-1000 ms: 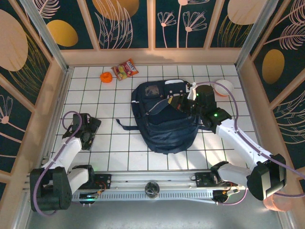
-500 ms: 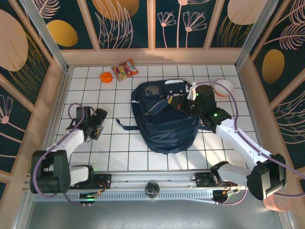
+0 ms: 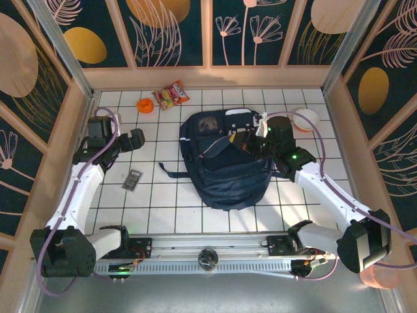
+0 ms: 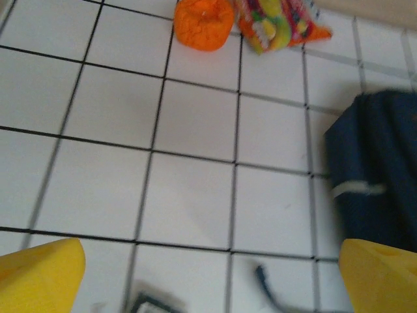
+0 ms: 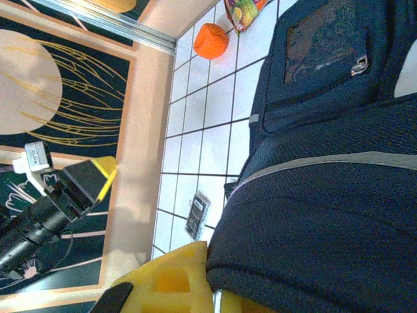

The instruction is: Pack the student bag

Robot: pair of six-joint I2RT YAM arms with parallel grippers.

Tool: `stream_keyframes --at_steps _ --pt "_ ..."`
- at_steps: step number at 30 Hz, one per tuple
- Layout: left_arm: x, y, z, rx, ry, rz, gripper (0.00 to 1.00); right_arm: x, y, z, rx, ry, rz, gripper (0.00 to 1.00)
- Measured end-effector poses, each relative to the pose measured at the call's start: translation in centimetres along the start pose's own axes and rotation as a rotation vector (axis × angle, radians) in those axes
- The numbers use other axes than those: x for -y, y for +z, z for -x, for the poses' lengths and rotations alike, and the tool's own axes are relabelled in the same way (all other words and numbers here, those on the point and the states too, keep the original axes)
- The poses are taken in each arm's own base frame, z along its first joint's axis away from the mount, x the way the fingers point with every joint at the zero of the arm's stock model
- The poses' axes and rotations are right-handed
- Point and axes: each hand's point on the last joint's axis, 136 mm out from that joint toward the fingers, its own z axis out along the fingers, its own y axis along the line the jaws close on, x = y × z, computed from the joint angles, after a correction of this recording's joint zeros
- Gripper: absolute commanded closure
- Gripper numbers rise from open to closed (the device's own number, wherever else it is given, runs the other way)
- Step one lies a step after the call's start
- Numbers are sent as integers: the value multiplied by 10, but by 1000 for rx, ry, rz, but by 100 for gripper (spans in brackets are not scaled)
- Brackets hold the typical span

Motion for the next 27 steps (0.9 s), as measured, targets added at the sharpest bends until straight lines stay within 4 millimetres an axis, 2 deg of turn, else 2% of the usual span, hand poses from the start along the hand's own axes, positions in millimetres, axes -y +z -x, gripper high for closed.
stream_keyframes --at_steps 5,9,18,27 --pt "-17 11 -39 -187 167 53 12 2 1 0 -11 -1 -8 100" --pt "-36 25 -68 -350 310 110 13 0 2 0 -18 0 -3 100" --pt "-54 38 -143 -591 514 62 16 -3 4 2 -37 -11 -4 100" --pt "-62 71 -178 -790 504 27 18 -2 4 1 -44 -12 -11 100"
